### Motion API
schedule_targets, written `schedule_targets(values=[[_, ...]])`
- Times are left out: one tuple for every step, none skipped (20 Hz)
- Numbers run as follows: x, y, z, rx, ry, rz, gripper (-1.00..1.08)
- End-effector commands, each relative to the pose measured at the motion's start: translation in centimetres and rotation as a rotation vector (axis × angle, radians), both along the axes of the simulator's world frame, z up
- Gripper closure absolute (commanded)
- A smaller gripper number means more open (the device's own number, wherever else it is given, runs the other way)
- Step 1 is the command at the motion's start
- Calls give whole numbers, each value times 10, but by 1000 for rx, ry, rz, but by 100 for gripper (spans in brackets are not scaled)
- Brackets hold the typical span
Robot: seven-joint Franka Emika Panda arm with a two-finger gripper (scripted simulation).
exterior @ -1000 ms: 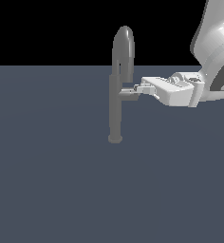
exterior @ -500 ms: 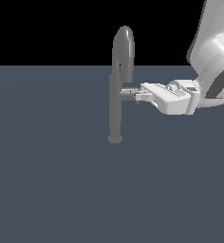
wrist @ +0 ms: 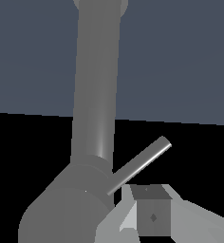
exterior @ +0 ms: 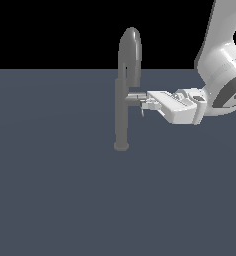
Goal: Turn on the faucet by rotating a designated handle.
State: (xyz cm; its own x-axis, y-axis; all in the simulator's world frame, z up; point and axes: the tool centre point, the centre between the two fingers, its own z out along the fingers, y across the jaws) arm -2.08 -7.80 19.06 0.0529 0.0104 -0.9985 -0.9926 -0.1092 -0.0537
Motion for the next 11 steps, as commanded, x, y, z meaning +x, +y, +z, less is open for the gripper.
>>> schedule_targets(values=[[6, 2, -15, -6, 13, -9, 108], [8, 2, -19, -7, 18, -10, 108], [9, 2, -24, -7, 22, -12, 108], [11, 2, -28, -7, 26, -13, 108], [12, 2, -32, -8, 31, -14, 108], [14, 2, -36, -8, 35, -15, 108], [15, 3, -40, -9, 39, -16, 108], [16, 3, -44, -9, 44, -17, 108], [18, 3, -48, -9, 48, -19, 108], [19, 3, -52, -10, 52, -20, 108], [19, 3, -52, -10, 52, -20, 108]])
